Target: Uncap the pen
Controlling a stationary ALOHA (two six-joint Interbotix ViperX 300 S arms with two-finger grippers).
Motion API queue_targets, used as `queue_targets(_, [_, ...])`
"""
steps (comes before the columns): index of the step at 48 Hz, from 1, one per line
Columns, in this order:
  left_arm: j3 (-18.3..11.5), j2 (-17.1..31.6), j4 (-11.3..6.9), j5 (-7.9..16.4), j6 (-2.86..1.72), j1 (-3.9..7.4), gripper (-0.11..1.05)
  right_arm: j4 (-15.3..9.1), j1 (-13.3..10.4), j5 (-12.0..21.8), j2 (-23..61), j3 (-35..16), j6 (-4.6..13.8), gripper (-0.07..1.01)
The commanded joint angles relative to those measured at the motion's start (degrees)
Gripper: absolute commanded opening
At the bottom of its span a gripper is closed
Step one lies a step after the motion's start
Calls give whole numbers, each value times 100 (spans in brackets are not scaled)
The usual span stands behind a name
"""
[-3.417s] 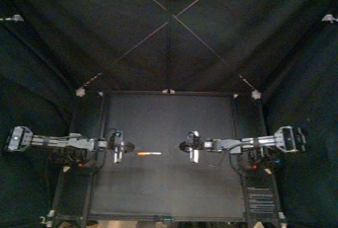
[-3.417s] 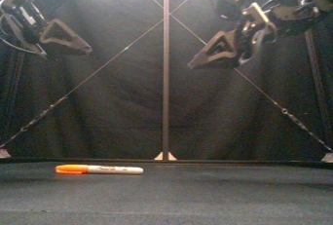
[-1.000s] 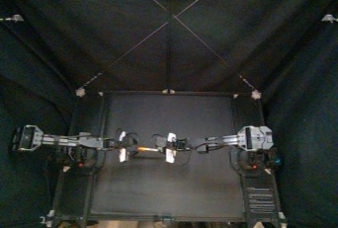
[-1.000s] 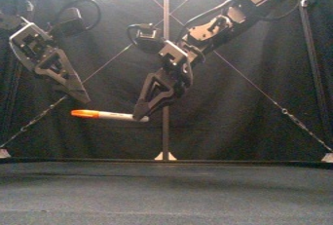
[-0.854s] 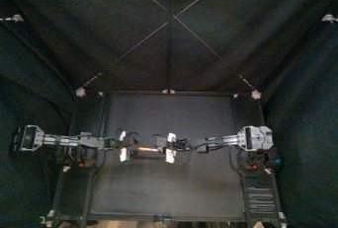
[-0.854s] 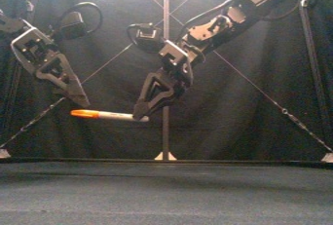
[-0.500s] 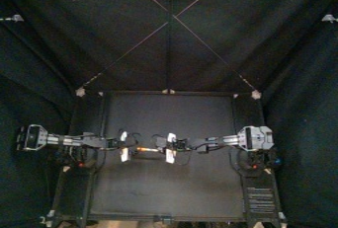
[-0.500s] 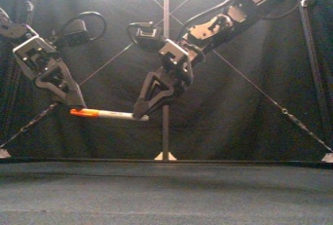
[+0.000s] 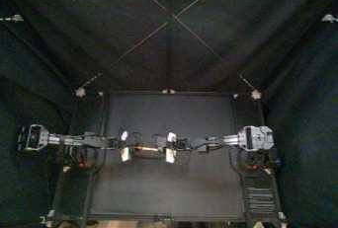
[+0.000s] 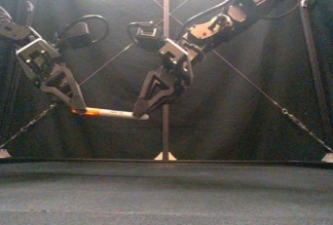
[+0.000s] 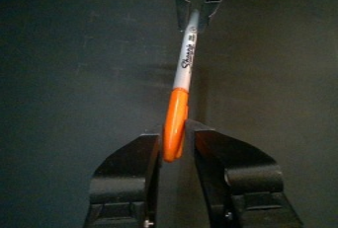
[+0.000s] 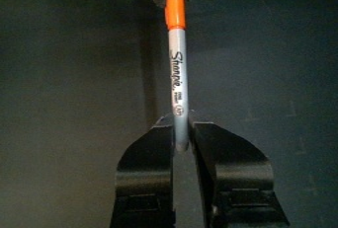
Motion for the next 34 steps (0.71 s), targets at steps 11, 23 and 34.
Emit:
queue_targets(11, [-141, -18, 9, 35, -18, 35, 48, 0, 9, -44, -483, 44, 0, 43])
queue_targets(23, [-97, -132, 26, 396, -18, 62, 48, 0, -9, -70, -756, 352, 35, 43])
queue_targets(34, [-35, -369, 9, 492, -26, 62, 48, 26, -18, -105, -826, 536, 44, 43])
